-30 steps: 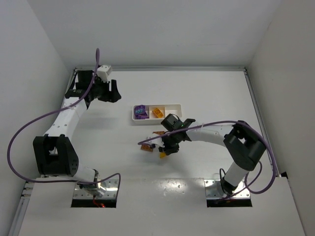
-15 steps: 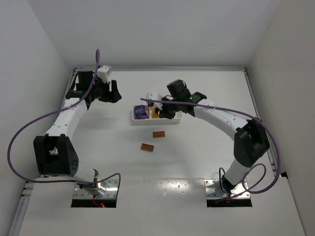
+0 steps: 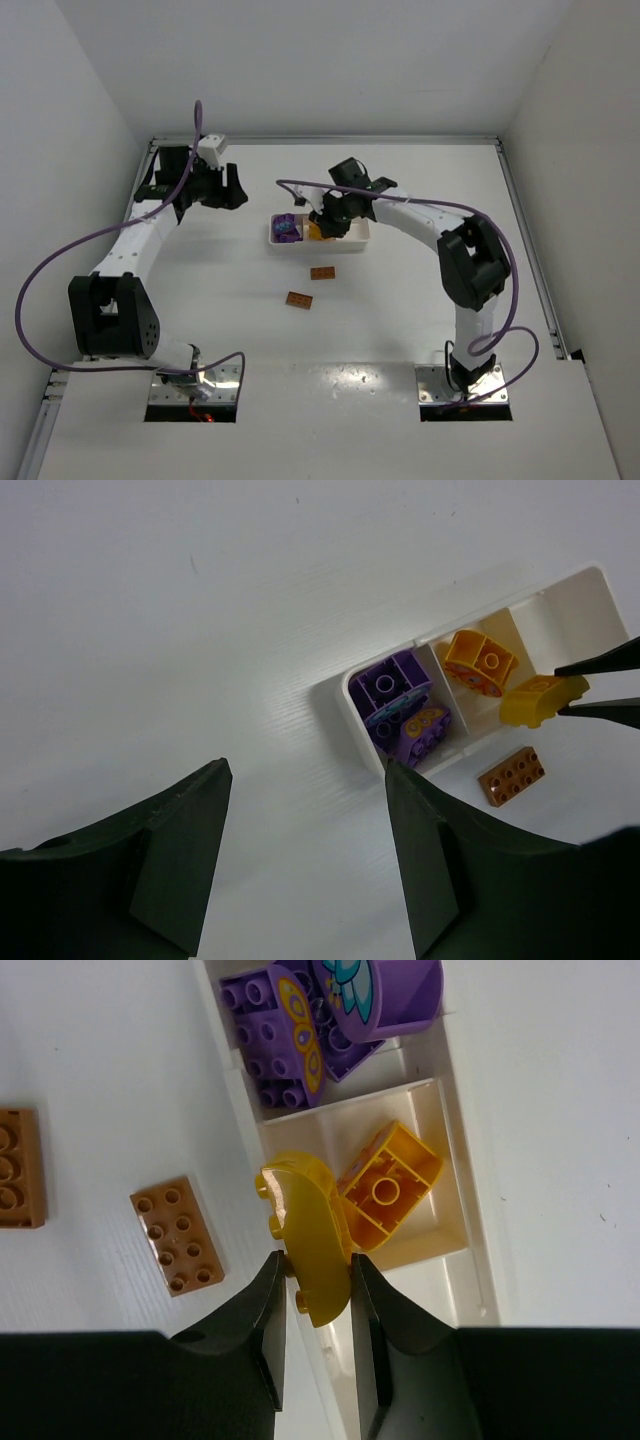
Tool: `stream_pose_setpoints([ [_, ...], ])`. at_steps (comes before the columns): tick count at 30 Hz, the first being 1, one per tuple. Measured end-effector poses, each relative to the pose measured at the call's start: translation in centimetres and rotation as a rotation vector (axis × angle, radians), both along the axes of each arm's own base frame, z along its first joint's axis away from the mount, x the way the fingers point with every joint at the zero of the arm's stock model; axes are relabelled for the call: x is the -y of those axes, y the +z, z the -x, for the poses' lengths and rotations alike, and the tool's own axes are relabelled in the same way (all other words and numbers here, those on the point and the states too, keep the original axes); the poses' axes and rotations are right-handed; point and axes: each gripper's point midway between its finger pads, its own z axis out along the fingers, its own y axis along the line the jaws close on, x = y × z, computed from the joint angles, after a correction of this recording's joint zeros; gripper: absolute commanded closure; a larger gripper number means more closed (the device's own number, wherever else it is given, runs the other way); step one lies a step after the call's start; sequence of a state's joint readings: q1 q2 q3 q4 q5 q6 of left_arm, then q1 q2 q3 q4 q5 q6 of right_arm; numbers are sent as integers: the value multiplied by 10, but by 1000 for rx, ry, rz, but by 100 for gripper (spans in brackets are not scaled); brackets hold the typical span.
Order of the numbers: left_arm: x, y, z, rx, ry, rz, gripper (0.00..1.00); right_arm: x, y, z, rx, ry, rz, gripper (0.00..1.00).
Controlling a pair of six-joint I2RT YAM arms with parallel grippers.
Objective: Sort the legos into containers by color
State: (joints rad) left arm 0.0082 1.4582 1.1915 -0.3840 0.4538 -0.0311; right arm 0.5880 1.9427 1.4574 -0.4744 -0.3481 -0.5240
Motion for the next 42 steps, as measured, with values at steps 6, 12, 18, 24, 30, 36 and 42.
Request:
stream_pose_setpoints([
  [6,1,-1,1,-3,-3,8,31,-2,-2,-11,-4,-22,-7,76],
  [12,2,-5,2,-9,-5,12,31,-2,-4,-13,-12,-35,-6,66],
  [18,2,-5,2,-9,-5,12,31,0,-11,-16,-21,-56,14,49],
  [24,3,-5,2,-9,-11,16,31,1,-12,-16,-29,-72,17,40],
  [30,6,-8,7,-13,-30,20,29,2,7,-13,-30,-110,-29,39],
  [36,22,-3,24,19,-195,5,29,22,86,-8,55,-184,-172,37],
  [42,80,-26,84,-6,-586,-159,29,92,140,-12,156,-389,-257,37],
])
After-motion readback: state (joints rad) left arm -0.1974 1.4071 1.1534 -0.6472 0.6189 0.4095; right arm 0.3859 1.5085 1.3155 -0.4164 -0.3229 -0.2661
